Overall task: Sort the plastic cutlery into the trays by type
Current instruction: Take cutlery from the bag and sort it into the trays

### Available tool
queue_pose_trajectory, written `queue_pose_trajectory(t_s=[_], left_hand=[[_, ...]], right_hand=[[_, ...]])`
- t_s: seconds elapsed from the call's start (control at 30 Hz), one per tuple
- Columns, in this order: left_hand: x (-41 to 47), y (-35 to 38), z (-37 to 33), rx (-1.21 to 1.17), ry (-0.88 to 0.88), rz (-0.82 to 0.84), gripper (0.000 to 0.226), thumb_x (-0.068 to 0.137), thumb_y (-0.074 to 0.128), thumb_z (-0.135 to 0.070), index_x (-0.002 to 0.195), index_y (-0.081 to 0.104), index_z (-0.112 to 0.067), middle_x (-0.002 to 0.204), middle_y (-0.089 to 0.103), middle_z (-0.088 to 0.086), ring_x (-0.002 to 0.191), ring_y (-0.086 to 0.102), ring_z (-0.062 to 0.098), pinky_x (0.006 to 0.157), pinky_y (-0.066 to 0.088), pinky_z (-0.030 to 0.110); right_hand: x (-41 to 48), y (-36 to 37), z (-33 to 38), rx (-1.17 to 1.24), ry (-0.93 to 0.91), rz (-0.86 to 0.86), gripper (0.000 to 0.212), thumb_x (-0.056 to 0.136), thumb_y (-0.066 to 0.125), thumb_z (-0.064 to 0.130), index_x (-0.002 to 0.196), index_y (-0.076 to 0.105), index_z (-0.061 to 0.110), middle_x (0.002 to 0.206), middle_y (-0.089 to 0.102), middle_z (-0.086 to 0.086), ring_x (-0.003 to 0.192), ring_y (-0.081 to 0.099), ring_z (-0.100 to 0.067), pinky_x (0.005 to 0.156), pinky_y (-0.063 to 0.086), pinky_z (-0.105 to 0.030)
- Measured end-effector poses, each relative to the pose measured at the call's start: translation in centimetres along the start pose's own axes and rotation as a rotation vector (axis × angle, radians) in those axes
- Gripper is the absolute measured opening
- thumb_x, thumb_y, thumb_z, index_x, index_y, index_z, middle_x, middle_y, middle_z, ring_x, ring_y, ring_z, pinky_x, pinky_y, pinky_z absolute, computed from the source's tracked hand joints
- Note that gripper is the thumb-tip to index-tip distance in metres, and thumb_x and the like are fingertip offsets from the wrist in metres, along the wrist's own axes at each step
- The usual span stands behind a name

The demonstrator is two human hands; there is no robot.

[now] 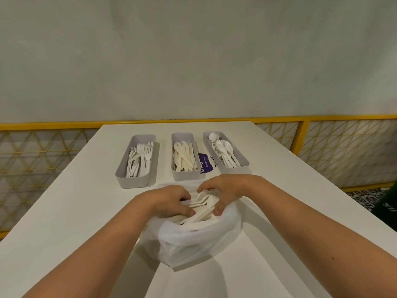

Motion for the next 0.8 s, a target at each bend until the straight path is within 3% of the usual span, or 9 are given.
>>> queue_pose_trajectory(t_s=[0.1,0.4,0.53,0.6,0.67,0.73,0.8], left_hand=[[-0.1,0.1,-0.1,0.029,0.03,0.021,0.029,0.089,0.054,-0.04,0.094,0.057,-0.012,0.091,0.053,0.001,0.08,0.046,0.017,0.075,0.038,0.029],[-0.1,-0.4,-0.1,0.042,0.044,-0.09,0.031,0.093,0.051,-0.018,0.124,0.049,-0.02,0.124,0.056,-0.001,0.109,0.052,0.019,0.095,0.042,0.029],[-0.5,-1.6,0.0,-0.048,0.065,-0.171,0.023,0.09,0.055,-0.011,0.112,0.059,-0.015,0.109,0.063,0.004,0.092,0.06,0.021,0.082,0.047,0.029],[-1.0,-2.2,0.0,-0.1,0.088,-0.187,0.019,0.09,0.053,-0.009,0.108,0.061,-0.013,0.102,0.065,0.006,0.086,0.061,0.022,0.078,0.049,0.03],[-1.4,-2.8,0.1,-0.138,0.111,-0.202,0.019,0.092,0.053,-0.011,0.109,0.061,-0.013,0.103,0.065,0.007,0.092,0.062,0.025,0.078,0.049,0.031],[-1.6,-3.0,0.1,-0.206,0.119,-0.2,0.019,0.095,0.05,-0.014,0.112,0.059,-0.016,0.106,0.064,0.007,0.096,0.061,0.026,0.076,0.048,0.027],[-1.9,-3.1,0.2,-0.331,0.121,-0.177,0.022,0.097,0.047,-0.016,0.114,0.052,-0.029,0.1,0.064,0.007,0.092,0.06,0.022,0.075,0.045,0.023]], right_hand=[[-0.4,-0.1,-0.5,-0.014,0.002,-0.008,0.069,0.079,0.073,0.028,0.139,0.039,0.026,0.14,0.046,0.001,0.127,0.045,-0.02,0.105,0.037,-0.032],[-0.8,-0.1,-1.5,-0.019,0.105,-0.006,0.082,0.084,0.069,0.024,0.148,0.018,0.027,0.14,0.048,-0.002,0.125,0.048,-0.023,0.1,0.04,-0.03],[-1.0,-0.5,-1.7,-0.049,0.134,-0.032,0.073,0.085,0.067,0.021,0.145,0.027,0.022,0.133,0.053,-0.005,0.119,0.052,-0.023,0.09,0.041,-0.027],[-1.1,-0.6,-1.7,-0.073,0.135,-0.039,0.065,0.085,0.067,0.021,0.141,0.034,0.015,0.126,0.055,-0.005,0.114,0.053,-0.025,0.081,0.04,-0.026],[-1.3,-0.8,-1.7,-0.076,0.13,-0.037,0.059,0.085,0.067,0.021,0.137,0.04,0.013,0.106,0.057,0.003,0.104,0.053,-0.024,0.074,0.037,-0.021],[-1.4,-0.8,-1.8,-0.031,0.125,-0.023,0.061,0.084,0.068,0.024,0.139,0.041,0.018,0.092,0.05,0.01,0.095,0.047,-0.017,0.075,0.037,-0.02],[-1.4,-0.8,-1.9,0.024,0.118,-0.003,0.062,0.084,0.068,0.029,0.14,0.04,0.024,0.114,0.054,0.002,0.105,0.051,-0.019,0.087,0.04,-0.024]])
Point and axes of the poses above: each hand's wrist, its own x-axis towards the middle knuckle, its own y-axis out of the palm, z = x × y, the point moved 6 cm from there along x, towards the middle knuckle
